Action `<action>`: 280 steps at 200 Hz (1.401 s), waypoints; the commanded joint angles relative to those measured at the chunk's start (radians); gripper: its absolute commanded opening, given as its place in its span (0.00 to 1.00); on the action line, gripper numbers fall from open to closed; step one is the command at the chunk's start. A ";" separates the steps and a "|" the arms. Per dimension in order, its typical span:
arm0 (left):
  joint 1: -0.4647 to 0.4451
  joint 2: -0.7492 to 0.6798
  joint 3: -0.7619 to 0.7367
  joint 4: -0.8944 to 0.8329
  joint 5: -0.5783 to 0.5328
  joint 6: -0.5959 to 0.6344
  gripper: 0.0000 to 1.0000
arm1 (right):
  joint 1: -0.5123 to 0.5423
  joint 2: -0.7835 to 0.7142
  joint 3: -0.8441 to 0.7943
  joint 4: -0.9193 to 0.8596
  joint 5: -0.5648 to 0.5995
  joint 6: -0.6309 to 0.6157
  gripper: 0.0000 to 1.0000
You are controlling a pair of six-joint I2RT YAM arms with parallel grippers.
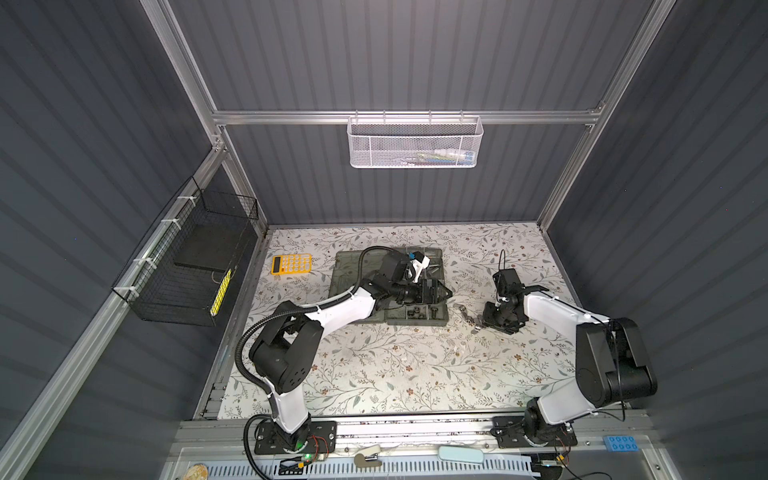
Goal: Sort the screws and nuts into containers
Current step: 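Lower the right gripper and grasp a silver wing nut in the pile, then carry the wing nut over the organizer compartment with the right gripper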
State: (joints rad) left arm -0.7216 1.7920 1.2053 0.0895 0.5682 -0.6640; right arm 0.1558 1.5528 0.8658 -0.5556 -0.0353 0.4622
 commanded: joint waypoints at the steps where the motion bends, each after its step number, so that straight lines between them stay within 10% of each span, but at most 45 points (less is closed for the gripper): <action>1: -0.009 0.010 0.028 -0.018 -0.007 0.024 1.00 | -0.001 0.024 0.040 -0.018 -0.026 -0.014 0.50; 280: -0.007 -0.003 0.054 -0.085 -0.048 0.085 1.00 | 0.048 0.065 0.153 -0.016 -0.069 -0.002 0.10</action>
State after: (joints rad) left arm -0.7216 1.7939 1.2186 0.0513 0.5468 -0.6342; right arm 0.1993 1.6627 0.9733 -0.5701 -0.0685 0.4454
